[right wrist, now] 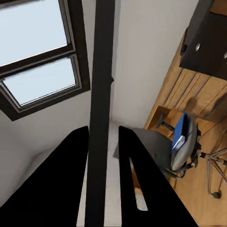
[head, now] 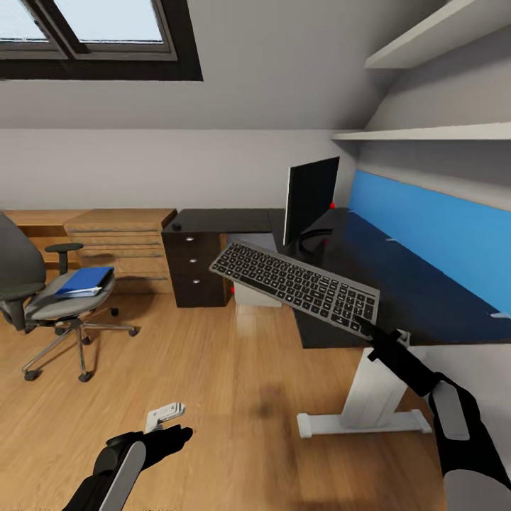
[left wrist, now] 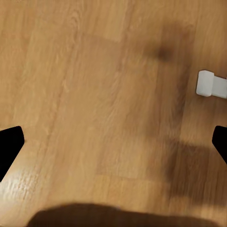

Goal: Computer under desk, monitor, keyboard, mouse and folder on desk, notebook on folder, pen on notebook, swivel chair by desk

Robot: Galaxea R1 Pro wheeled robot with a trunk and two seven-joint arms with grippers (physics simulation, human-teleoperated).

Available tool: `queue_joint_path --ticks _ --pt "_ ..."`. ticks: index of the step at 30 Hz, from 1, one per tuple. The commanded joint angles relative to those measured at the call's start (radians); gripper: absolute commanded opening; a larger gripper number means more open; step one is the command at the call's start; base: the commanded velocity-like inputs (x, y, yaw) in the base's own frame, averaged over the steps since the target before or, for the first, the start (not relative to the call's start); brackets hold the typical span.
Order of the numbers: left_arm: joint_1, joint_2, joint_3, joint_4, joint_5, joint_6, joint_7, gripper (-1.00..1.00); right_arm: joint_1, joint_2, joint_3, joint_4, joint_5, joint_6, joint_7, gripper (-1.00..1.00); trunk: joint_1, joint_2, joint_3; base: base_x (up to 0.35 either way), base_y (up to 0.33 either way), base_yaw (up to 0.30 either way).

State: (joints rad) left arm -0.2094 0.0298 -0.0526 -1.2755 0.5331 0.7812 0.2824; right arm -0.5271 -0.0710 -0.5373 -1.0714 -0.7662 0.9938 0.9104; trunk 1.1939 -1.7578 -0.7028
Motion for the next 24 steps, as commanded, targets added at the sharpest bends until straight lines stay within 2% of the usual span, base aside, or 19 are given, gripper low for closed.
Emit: queue_joint_path --ticks 1,4,6,9,12,17,19,21,24 --pt "-0.001 0.001 -0.003 0.000 0.011 0.002 0.010 1.00 -0.001 0.011 0.008 0.000 0.003 0.004 0.004 -1.00 -0.004 0.007 0.003 0.000 0.000 0.254" --pt "-0.001 0.001 -0.003 0.000 0.011 0.002 0.010 1.00 -0.001 0.036 0.033 -0.001 0.007 0.003 0.002 -1.00 -0.016 0.028 0.015 0.000 0.000 0.251" --pt "-0.001 0.001 -0.003 0.001 0.011 0.002 0.009 1.00 0.000 0.041 0.052 0.002 0.006 0.007 0.005 -1.00 -0.023 0.042 0.022 0.000 0.000 0.154" --pt "-0.001 0.001 -0.003 0.001 0.011 0.002 0.009 1.00 0.003 0.036 0.061 0.006 0.002 0.027 0.010 -1.00 -0.035 0.063 0.031 0.000 0.000 0.059" --pt "-0.001 0.001 -0.003 0.001 0.011 0.002 0.009 1.00 0.006 0.020 0.065 0.006 -0.005 0.035 0.011 -1.00 -0.046 0.084 0.041 0.000 0.000 0.019" --pt "-0.001 0.001 -0.003 0.001 0.012 0.002 0.009 1.00 0.007 0.022 0.070 0.006 -0.009 0.041 0.007 -1.00 -0.065 0.119 0.057 0.000 0.000 0.005" --pt "-0.001 0.001 -0.013 0.005 0.012 0.002 0.010 1.00 0.007 0.047 0.099 0.007 -0.009 0.042 -0.027 -1.00 -0.073 0.133 0.063 0.000 0.000 0.000" --pt "-0.001 0.001 -0.018 0.007 0.012 0.001 0.010 1.00 0.007 0.062 0.106 0.007 -0.010 0.041 -0.041 -1.00 -0.081 0.147 0.069 0.000 0.000 0.000" --pt "-0.001 0.000 -0.023 0.009 0.012 0.001 0.010 1.00 0.006 0.098 0.114 0.008 -0.007 0.037 -0.066 -1.00 -0.092 0.168 0.079 0.000 0.000 0.000"
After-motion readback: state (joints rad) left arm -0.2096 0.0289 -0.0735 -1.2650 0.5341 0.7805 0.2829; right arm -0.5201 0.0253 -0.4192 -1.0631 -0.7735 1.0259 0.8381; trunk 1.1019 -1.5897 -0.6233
